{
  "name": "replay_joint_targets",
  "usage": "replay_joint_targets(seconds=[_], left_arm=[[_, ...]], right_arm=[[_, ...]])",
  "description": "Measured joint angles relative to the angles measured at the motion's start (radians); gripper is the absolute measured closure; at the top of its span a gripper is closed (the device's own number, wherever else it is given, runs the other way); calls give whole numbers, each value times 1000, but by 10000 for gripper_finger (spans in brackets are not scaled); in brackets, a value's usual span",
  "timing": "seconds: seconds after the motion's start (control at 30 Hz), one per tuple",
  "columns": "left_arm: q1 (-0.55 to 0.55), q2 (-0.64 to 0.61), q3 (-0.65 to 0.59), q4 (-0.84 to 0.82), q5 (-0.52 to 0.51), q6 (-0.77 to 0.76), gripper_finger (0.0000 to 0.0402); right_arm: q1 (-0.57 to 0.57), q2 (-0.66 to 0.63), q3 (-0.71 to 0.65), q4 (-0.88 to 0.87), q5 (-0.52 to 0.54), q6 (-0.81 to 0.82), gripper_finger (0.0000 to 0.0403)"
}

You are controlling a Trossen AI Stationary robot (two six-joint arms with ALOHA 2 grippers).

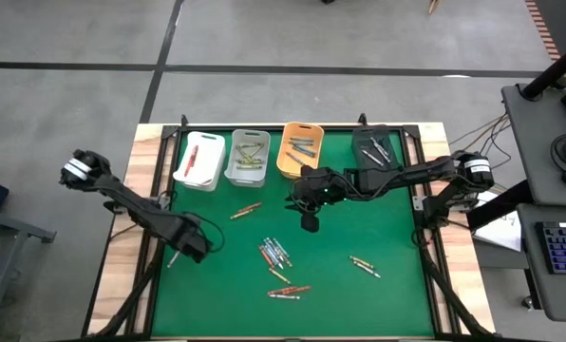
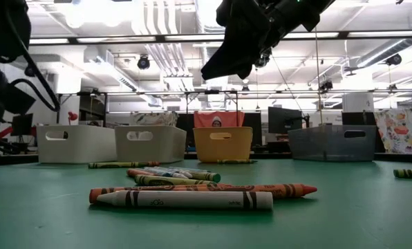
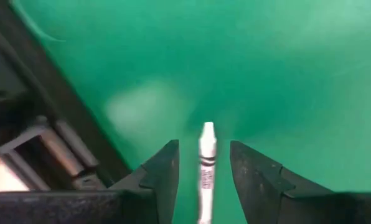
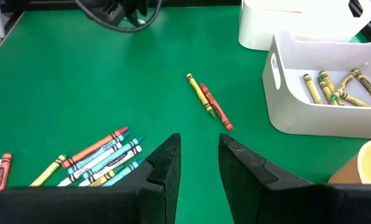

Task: Sort crayons
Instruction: Put the white crayon into the black bin

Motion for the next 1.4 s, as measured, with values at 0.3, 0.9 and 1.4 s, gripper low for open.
replay_joint_targets(seconds=[0.3,0.9,1.4], left_arm=[[-15,93,2,59,20,-2,286],[-19,108,225,86,-393,307,400],[20,-65,319,903,-801,1520,401]], right_arm=[[0,0,0,1,0,-1,307],[0,-1,0,-109,-3,-28,307],[69,204,-78,499,-69,-104,307]])
